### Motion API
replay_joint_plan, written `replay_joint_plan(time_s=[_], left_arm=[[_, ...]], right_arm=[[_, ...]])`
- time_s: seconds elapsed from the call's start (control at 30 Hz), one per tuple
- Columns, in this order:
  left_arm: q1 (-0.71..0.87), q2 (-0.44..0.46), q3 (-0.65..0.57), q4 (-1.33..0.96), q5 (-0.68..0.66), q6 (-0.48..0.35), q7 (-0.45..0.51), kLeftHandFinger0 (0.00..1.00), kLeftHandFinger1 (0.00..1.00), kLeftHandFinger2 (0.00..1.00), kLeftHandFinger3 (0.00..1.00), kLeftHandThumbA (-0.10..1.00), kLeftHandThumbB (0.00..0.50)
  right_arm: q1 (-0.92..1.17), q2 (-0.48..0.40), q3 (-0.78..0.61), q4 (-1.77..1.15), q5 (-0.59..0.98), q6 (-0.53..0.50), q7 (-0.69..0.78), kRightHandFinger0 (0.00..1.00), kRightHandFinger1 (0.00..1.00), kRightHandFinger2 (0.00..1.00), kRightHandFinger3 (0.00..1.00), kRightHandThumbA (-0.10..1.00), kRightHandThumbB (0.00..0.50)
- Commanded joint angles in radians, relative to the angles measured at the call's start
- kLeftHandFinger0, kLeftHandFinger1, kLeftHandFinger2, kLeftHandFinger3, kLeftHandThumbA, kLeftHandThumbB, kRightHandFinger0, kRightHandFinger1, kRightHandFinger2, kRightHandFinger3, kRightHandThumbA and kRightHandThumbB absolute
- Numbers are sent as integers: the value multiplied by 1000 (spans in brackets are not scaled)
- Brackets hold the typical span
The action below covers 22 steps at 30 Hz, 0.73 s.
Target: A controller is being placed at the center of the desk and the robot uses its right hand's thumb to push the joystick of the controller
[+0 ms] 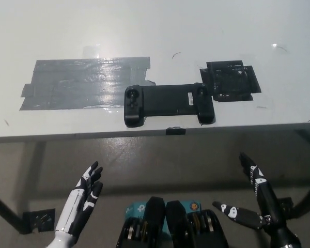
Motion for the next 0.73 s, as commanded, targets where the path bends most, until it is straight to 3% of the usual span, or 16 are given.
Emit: replay_joint_plan(time_s=[0.0, 0.17, 0.7], left_arm=[[0, 8, -8, -25, 14, -32, -5, 1000, 1000, 1000, 1000, 916, 8], [-3, 9, -5, -27, 2, -30, -8, 1000, 1000, 1000, 1000, 908, 13], [4, 10, -2, -22, 7, -29, -2, 1000, 1000, 1000, 1000, 910, 21]], right_arm=[[3, -9, -6, -16, 4, -53, 21, 1000, 1000, 1000, 1000, 939, 208], [-3, -5, -11, -6, 12, -57, 24, 1000, 1000, 1000, 1000, 931, 196], [-12, 1, -2, 8, 18, -56, 47, 1000, 1000, 1000, 1000, 959, 230]])
